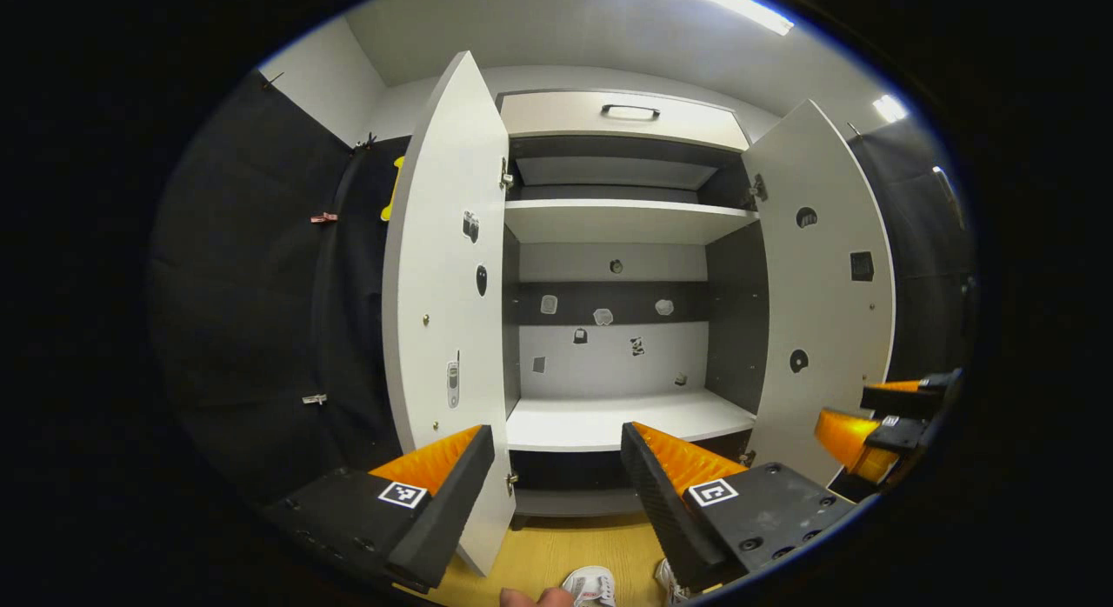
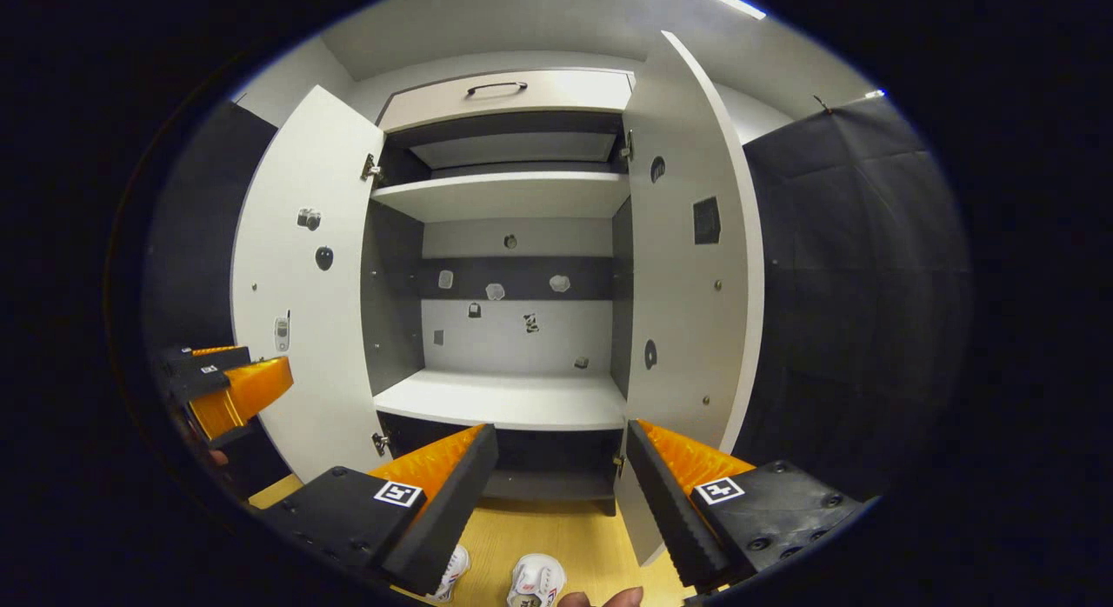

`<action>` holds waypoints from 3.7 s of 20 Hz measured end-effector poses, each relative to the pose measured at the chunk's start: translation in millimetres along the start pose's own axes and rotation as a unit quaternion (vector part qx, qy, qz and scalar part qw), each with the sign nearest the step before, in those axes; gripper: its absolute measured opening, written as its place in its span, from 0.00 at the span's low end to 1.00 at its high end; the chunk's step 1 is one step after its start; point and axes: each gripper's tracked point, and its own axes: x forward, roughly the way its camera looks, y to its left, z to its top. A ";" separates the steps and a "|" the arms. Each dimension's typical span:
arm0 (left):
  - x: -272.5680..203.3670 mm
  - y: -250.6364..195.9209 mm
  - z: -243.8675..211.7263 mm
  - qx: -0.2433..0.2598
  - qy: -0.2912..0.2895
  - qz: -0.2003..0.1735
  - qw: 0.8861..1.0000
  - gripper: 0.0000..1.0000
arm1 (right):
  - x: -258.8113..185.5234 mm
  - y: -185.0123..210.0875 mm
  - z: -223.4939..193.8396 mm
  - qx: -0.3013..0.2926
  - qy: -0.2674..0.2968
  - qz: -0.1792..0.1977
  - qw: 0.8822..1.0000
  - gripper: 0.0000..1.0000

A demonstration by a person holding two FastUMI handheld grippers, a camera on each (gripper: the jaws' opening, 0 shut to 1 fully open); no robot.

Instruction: Grab one shoe with the right hand and put it into the shoe cabinet, grab the other shoe with the left hand and put it into the shoe cabinet; then close the right door with the right hand and the left door with the left hand.

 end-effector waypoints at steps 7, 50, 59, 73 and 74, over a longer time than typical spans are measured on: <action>-5.4 14.3 -12.8 0.010 -0.001 0.020 1.000 0.93 | -19.8 27.9 -132.0 0.037 0.121 0.031 0.991 0.98; -4.9 46.9 -69.9 0.017 0.048 0.037 0.998 0.93 | 24.8 42.7 -281.1 0.068 0.256 0.045 0.963 0.05; -4.1 41.6 -73.4 0.000 0.054 0.021 0.998 0.93 | 77.2 61.5 -91.2 0.049 0.174 0.070 0.981 0.05; 7.9 38.4 -78.8 -0.019 0.058 0.018 0.998 0.93 | 309.1 54.5 -18.9 -0.013 0.179 0.053 0.982 0.05; 8.9 38.7 -78.2 -0.020 0.058 0.019 0.998 0.93 | 326.7 53.2 -23.6 -0.020 0.186 0.048 0.981 0.05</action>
